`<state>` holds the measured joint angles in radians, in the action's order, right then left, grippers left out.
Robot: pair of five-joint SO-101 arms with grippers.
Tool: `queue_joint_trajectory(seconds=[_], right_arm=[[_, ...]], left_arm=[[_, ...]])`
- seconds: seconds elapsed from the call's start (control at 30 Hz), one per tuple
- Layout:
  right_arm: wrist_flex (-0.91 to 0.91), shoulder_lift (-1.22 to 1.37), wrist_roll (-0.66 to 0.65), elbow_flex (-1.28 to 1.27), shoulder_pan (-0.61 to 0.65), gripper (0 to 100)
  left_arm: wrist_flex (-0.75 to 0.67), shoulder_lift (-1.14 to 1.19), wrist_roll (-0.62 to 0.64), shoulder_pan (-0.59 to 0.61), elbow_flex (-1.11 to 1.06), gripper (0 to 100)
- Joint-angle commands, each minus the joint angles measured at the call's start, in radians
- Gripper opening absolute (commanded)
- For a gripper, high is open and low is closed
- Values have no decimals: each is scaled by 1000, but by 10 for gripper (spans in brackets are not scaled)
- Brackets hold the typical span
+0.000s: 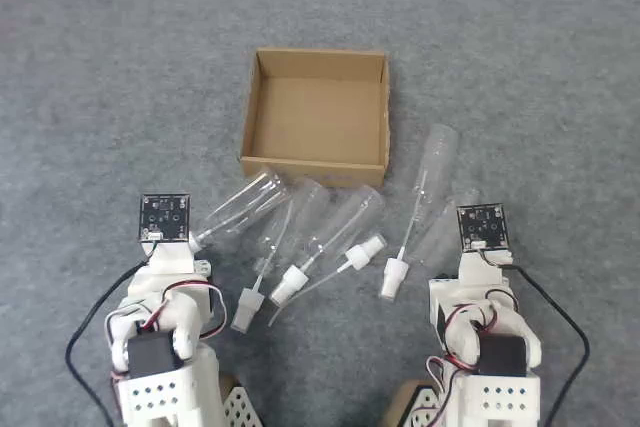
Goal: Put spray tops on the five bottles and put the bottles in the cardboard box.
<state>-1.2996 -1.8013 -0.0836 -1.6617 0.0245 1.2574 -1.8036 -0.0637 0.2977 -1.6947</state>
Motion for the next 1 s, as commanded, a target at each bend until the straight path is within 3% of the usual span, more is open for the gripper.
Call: queue_joint_trajectory(seconds=[0.0,0.97], right_arm=[[-7,-12,-9,-21,-13,6],[16,-13,-9,-8,-18,6]], left_arm=[[3,-15,-5,3,10,12],[3,-15,-5,3,10,12]])
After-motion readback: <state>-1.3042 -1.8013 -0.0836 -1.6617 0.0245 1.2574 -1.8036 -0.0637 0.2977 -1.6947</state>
